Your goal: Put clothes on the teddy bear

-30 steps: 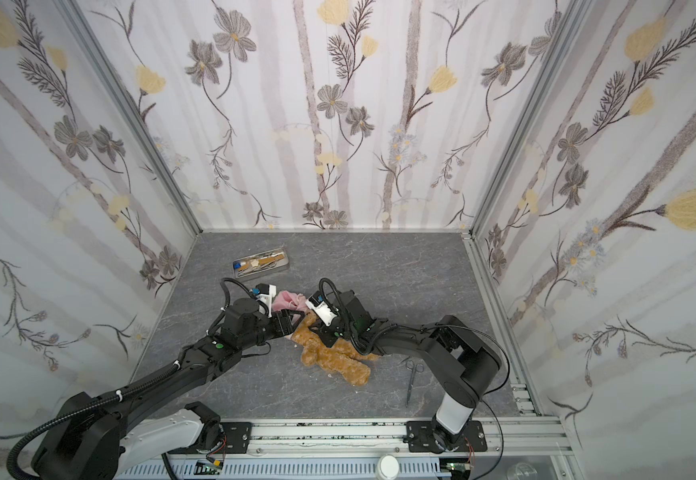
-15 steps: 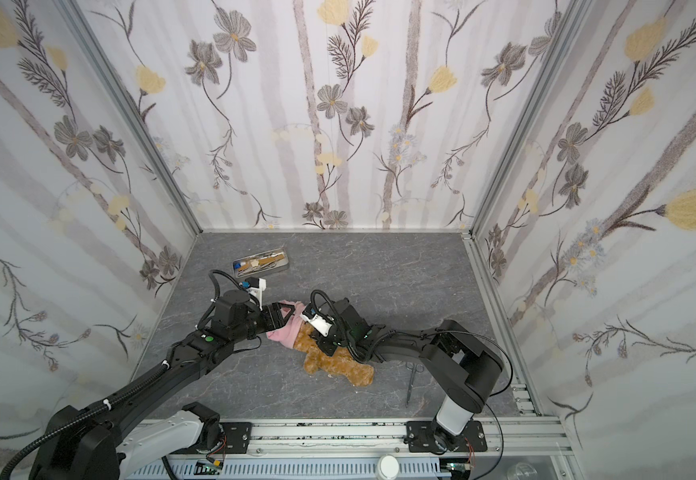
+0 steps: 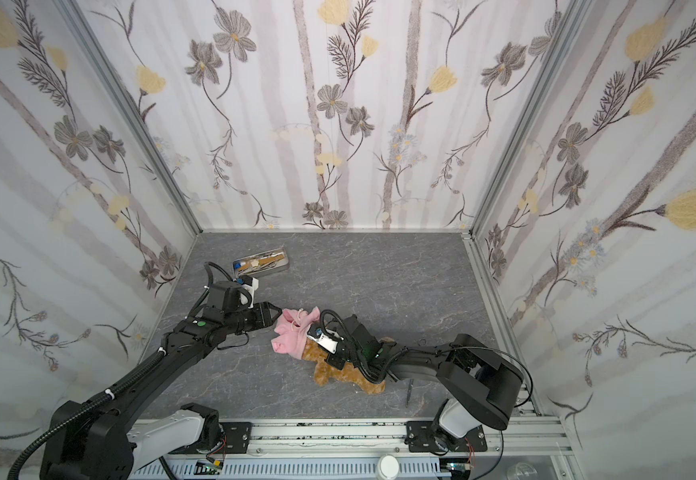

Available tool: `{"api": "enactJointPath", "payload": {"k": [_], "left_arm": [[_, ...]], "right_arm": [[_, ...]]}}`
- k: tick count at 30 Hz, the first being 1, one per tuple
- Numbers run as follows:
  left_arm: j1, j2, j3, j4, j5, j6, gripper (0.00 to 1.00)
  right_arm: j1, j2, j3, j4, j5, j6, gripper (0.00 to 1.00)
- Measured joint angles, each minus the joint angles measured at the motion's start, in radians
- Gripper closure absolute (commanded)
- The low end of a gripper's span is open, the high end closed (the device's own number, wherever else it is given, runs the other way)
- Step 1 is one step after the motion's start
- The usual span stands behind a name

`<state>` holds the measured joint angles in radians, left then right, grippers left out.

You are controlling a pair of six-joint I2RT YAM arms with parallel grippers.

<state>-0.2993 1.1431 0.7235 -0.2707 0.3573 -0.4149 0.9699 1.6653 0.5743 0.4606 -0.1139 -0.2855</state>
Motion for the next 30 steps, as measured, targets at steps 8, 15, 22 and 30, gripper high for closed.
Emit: {"api": "enactJointPath", "payload": {"k": [8, 15, 22, 30], "left_arm": [[-0.025, 0.059, 0.083, -0.050, 0.056, 0.154, 0.62], [-0.068, 0.074, 0.100, -0.066, 0.076, 0.326, 0.72], [-0.117, 0.080, 0.100, -0.073, 0.063, 0.475, 0.75], [-0.144, 0.117, 0.116, -0.074, 0.028, 0.594, 0.76]], "right_arm": [[0.042, -0.110, -0.051, 0.002, 0.093, -0.097, 0.98], [0.063, -0.149, -0.072, 0.006, 0.159, -0.146, 0.98], [0.072, -0.151, -0.079, 0.007, 0.174, -0.167, 0.99], [0.074, -0.152, -0.080, 0.007, 0.180, -0.180, 0.99]]}}
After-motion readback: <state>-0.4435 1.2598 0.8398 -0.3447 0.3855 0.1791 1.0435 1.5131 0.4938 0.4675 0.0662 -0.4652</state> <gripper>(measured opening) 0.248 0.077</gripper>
